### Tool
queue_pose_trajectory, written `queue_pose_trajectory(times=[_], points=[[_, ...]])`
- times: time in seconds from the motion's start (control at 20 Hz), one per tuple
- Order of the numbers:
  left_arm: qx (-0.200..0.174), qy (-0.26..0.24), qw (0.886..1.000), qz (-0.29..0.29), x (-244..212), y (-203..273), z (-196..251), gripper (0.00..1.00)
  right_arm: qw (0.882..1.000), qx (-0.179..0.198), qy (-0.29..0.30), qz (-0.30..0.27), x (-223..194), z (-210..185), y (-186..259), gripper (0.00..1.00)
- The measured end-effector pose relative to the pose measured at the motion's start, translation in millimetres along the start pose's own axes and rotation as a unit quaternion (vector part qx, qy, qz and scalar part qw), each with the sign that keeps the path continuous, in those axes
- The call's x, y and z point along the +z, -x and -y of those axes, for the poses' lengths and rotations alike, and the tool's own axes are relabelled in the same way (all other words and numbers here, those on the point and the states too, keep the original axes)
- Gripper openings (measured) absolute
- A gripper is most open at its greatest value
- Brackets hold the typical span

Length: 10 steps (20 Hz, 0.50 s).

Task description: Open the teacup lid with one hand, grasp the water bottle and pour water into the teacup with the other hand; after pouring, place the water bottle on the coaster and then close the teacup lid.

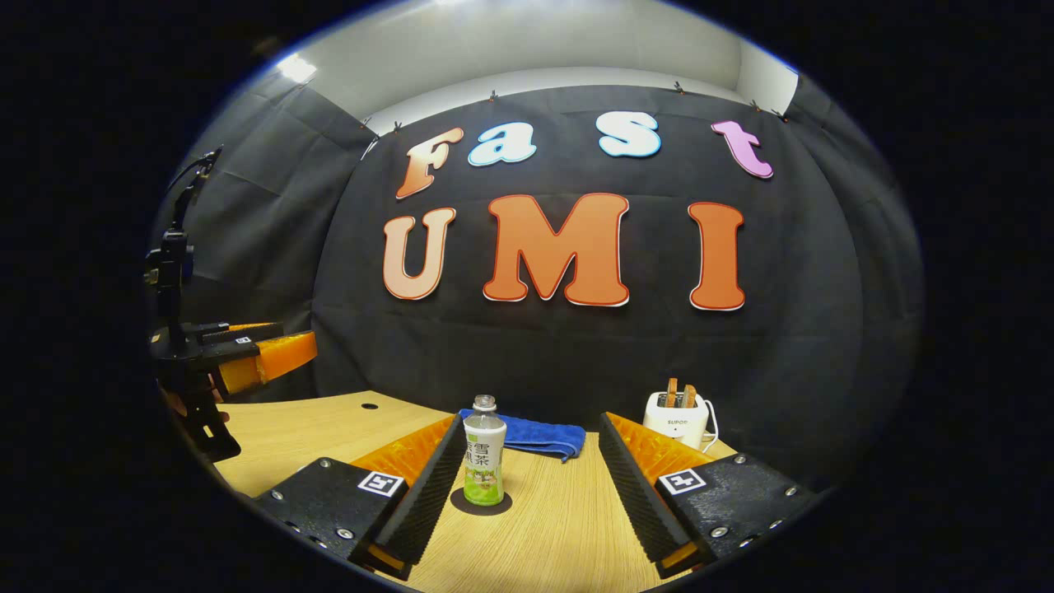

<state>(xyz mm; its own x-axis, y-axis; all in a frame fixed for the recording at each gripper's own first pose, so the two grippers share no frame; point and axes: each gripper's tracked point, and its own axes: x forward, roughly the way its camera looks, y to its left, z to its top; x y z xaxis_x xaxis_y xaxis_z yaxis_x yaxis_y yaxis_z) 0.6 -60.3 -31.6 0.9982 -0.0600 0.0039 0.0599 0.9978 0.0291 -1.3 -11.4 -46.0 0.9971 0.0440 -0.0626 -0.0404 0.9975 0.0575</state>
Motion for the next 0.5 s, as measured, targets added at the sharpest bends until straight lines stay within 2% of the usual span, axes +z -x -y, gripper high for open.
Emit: queue_pose_trajectory(times=[0.05,0.25,0.3,0.35,0.5], points=[[-0.001,0.002,1.000,-0.001,1,1,0,0.98,1.000,0.001,0.003,-0.004,0,-2,1,0.96],[-0.008,-0.001,1.000,-0.008,2,0,2,0.98,1.000,-0.001,0.008,-0.006,2,-7,3,0.96],[-0.010,-0.001,1.000,-0.010,-1,1,4,0.94,1.000,-0.003,0.008,-0.006,2,-7,2,0.97],[-0.014,0.001,1.000,-0.013,-1,2,6,0.98,1.000,-0.004,0.009,-0.007,1,-8,1,0.97],[-0.021,0.000,1.000,-0.020,-6,4,9,0.98,1.000,-0.007,0.010,-0.009,-1,-8,2,0.97]])
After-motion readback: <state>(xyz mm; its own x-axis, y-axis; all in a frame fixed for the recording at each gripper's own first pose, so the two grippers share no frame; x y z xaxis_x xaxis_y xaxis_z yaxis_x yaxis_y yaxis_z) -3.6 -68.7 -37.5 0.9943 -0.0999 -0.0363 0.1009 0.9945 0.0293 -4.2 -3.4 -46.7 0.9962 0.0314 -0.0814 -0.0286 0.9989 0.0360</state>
